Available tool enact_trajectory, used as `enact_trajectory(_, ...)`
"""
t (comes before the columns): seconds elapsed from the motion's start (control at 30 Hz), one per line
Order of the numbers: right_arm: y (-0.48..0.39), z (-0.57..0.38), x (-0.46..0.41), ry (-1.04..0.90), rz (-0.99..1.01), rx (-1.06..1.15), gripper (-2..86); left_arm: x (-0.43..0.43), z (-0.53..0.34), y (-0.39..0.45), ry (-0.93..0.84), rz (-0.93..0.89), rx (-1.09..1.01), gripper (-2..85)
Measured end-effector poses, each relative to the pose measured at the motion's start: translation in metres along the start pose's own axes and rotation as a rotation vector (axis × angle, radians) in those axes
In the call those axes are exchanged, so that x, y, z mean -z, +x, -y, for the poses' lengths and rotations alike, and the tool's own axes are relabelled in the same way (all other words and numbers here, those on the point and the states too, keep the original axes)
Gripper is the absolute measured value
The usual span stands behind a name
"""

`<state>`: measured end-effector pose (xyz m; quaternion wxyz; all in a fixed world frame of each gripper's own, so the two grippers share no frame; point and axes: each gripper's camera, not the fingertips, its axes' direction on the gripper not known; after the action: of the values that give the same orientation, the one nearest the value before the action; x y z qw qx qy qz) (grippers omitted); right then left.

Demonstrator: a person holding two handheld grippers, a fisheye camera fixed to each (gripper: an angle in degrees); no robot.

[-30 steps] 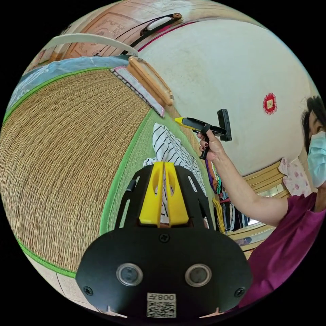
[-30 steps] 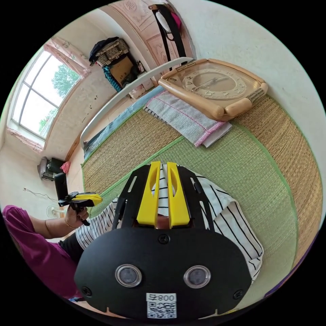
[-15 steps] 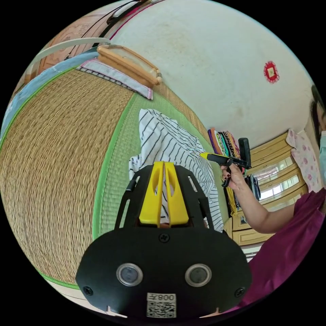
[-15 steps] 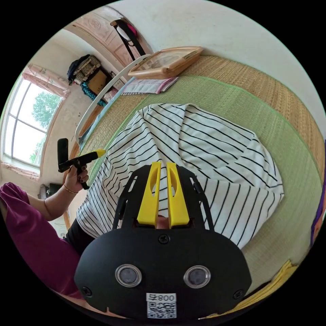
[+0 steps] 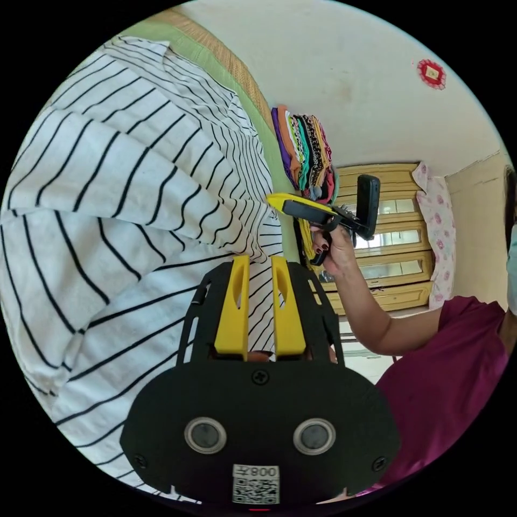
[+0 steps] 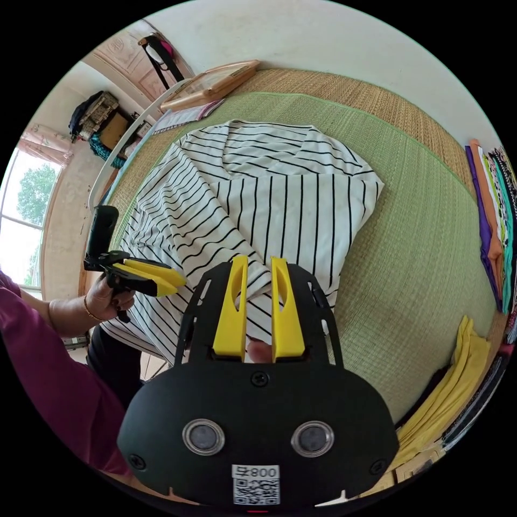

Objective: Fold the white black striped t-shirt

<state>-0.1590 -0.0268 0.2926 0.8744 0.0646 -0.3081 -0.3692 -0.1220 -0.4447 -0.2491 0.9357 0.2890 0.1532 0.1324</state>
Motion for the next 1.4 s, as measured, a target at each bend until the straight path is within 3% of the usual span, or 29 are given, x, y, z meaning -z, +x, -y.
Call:
enact_trajectory(0.47,0.006,0.025,-0.024,-0.097,0.059,0.075,7.6,-0.055,0.033,-0.007,-0.009,-0.003,0.077,1.5)
enact_trajectory(0.7,0.008,0.023,-0.02,-0.073,0.062,0.071,7.4,-0.065,0.042,-0.005,0.012,-0.023,0.091,4.9)
enact_trajectory(0.9,0.012,0.02,-0.015,-0.068,0.073,0.05,5.4,-0.076,0.055,-0.015,0.034,-0.044,0.149,1.1)
enact_trajectory(1.23,0.007,0.026,0.065,0.037,0.074,0.095,1.2,-0.08,0.076,0.015,0.052,-0.058,0.069,0.5)
enact_trajectory(1.4,0.028,0.039,0.036,-0.044,-0.025,0.039,2.5,-0.096,0.099,0.029,-0.012,0.002,-0.003,2.4)
